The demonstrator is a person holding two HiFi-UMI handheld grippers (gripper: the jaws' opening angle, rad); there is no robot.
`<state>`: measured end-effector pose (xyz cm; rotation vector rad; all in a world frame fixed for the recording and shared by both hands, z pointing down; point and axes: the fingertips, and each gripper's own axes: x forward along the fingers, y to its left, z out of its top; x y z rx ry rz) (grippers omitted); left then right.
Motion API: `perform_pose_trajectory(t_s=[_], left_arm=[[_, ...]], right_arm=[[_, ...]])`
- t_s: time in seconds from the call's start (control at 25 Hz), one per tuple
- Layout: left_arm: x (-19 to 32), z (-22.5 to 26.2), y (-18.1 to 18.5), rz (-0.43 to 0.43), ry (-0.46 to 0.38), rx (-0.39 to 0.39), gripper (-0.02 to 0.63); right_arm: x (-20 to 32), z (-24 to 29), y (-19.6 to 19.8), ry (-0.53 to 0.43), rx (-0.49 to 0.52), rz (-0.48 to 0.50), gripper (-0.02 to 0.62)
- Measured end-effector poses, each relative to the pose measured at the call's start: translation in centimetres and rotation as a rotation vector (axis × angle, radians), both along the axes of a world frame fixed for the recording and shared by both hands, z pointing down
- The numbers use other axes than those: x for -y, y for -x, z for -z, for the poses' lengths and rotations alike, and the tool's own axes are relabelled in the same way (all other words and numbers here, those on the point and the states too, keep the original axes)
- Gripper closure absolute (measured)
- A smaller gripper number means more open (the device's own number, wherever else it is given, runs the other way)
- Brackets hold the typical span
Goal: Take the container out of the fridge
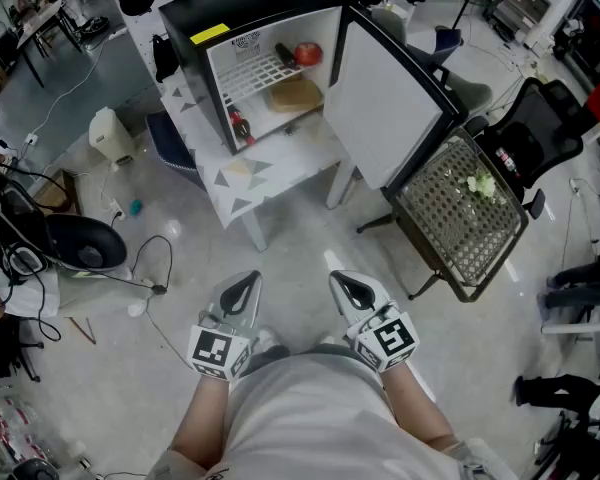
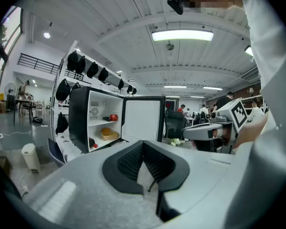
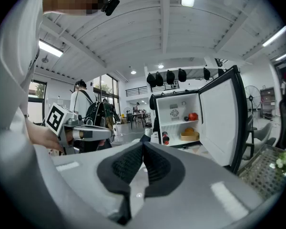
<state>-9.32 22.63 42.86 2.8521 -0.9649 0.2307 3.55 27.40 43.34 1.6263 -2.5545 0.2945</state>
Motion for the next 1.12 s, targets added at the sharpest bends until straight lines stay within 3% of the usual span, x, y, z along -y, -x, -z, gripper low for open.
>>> perform_pose_trajectory(t_s=[0.28,0.64,0.88,1.12], left_arm=[[0.8,0.0,4.3,-0.03,0.053,-0.072,0.597],[4.1,-0.5,10.1,-0.053,0.019,-0.079,0.597],[6.0,-1.0,10.7,-0.068,0.005,-0.058,0.597],[8.5,-2.5,9.2,-0.053,0.027,-0.032,0.597]], right_arm=[[1.1,0.0,5.0,0.011,-0.023,-0.002,0.592],[3.8,0.3,8.2,0.002,-0.049,-0.072,0.592],[5.8,0.3,7.9,0.004,-0.044,-0.11,0.592],[9.3,-1.1,7.1,0.02,-0.027,-0.078,0.592]])
